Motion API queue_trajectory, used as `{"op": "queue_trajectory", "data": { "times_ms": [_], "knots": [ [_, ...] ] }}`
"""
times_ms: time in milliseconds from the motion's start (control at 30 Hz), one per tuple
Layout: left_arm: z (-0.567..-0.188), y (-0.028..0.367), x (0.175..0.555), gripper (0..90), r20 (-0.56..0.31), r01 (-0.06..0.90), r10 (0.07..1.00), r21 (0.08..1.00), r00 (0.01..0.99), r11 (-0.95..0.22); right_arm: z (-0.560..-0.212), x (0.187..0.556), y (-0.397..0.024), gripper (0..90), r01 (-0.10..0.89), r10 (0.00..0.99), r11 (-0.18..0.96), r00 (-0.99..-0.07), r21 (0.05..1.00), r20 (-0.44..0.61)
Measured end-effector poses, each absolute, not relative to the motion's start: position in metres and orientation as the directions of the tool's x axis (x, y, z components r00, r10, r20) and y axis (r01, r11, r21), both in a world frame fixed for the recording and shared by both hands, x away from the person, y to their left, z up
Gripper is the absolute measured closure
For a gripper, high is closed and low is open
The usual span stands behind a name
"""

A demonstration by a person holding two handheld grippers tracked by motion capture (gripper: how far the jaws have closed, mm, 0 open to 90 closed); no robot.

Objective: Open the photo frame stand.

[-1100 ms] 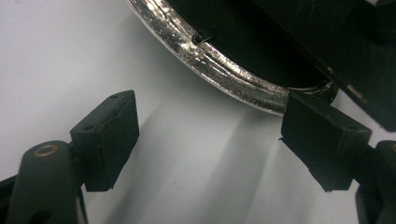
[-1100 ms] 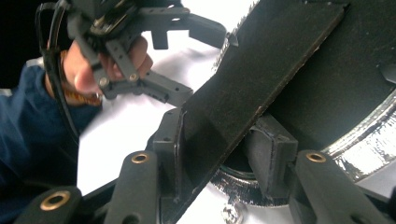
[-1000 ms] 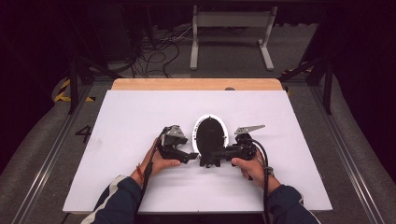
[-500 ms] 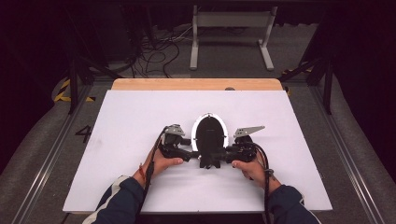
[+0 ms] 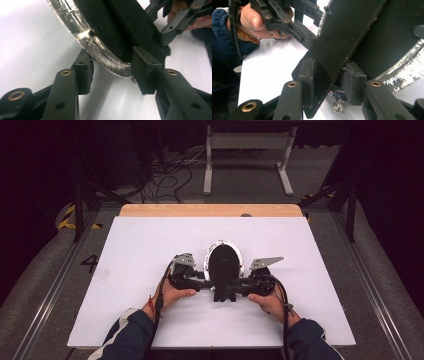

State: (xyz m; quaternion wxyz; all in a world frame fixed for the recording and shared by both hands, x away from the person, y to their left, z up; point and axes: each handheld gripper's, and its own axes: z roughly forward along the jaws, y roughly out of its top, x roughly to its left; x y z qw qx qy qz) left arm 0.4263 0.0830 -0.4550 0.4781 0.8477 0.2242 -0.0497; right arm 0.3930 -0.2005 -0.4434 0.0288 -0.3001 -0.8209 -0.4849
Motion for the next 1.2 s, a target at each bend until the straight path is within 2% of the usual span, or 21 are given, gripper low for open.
{"op": "queue_trajectory", "data": {
  "times_ms": [100,467,633,867,1200],
  "knots": [
    [-0.453,0.084,0.425,59.8,-0.295,0.423,0.334,0.797,0.895,-0.431,-0.442,0.391,-0.198,66.8,0.509,0.47,0.354,-0.822,0.785,0.321],
    [-0.443,0.082,0.419,62.1,-0.166,0.335,0.365,0.817,0.916,-0.469,-0.439,0.389,-0.197,72.3,0.506,0.48,0.346,-0.819,0.79,0.314],
    [-0.441,0.082,0.417,64.5,-0.136,0.318,0.383,0.826,0.914,-0.466,-0.437,0.387,-0.195,75.0,0.505,0.483,0.347,-0.818,0.79,0.311],
    [-0.438,0.082,0.415,67.8,-0.081,0.288,0.414,0.836,0.907,-0.467,-0.432,0.386,-0.194,75.2,0.497,0.475,0.344,-0.824,0.796,0.31],
    [-0.44,0.081,0.408,69.4,0.051,0.203,0.47,0.856,0.881,-0.475,-0.429,0.384,-0.193,75.0,0.491,0.474,0.347,-0.827,0.799,0.302]
  ]
}}
